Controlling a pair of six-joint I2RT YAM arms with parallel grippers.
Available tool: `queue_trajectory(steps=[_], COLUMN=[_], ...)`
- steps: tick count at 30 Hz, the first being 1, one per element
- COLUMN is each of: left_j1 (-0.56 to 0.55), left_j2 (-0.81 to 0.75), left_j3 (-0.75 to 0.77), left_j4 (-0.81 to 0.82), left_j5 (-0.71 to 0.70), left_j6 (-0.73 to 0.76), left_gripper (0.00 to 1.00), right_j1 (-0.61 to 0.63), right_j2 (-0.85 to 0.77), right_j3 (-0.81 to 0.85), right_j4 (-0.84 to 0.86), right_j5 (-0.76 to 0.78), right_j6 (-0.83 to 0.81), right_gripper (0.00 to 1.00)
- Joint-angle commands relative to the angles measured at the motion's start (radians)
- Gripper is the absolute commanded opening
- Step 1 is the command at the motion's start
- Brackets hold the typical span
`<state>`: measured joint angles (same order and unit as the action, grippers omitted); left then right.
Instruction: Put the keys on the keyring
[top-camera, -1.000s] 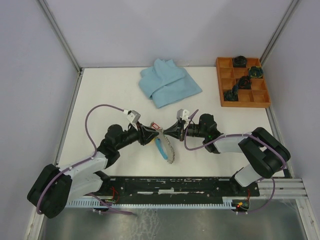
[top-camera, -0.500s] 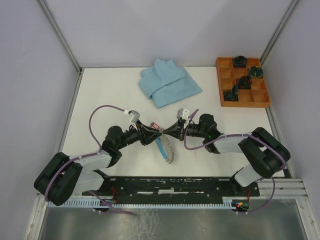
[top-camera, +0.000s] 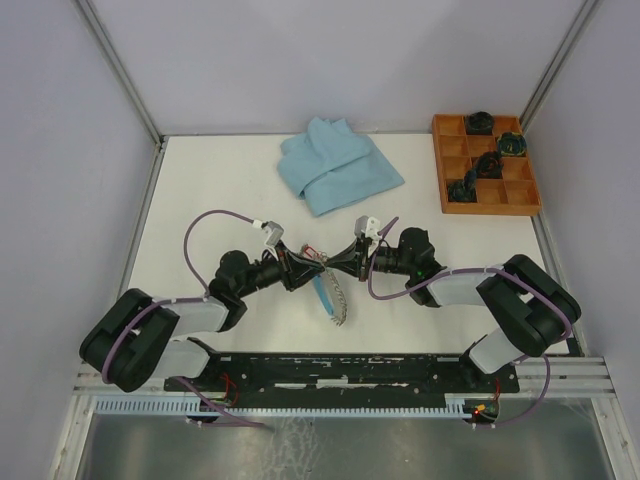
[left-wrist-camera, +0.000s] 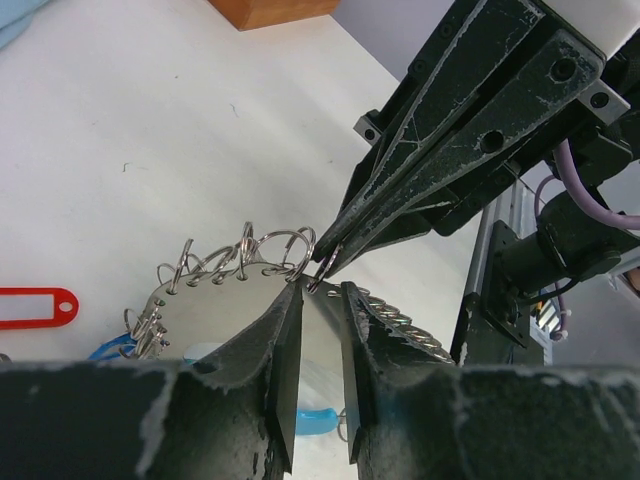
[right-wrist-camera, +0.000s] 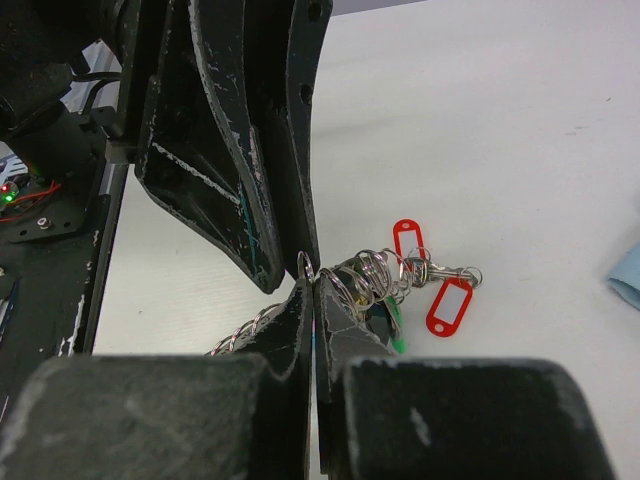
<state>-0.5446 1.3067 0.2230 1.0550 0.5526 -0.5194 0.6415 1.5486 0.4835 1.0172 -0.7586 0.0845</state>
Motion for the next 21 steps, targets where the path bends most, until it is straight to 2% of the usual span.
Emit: queue_trajectory(steps=[1,11,21], left_j1=[0.005,0.005,0.004], left_j2=[0.014,0.04,0.032], left_j3=[0.036,0.051,0.061], left_j4=[0.102,0.161,0.133], left_j5=[0.048,0.102,0.128], left_j6=[0.006,0.021,0.07], left_gripper=[0.27,0.19,0.03], right_j1=[0.004,0.003,0.004], right_j2=[-0.003,0.006,-0.003], right_j3=[0.012,0.018,0.009], right_j4=[0.114,0.111,0.056], right_j5=[-0.025,-0.041,-0.05], right_j6=[0.037,0.052,0.047], right_gripper=[0.01,0.01,0.01])
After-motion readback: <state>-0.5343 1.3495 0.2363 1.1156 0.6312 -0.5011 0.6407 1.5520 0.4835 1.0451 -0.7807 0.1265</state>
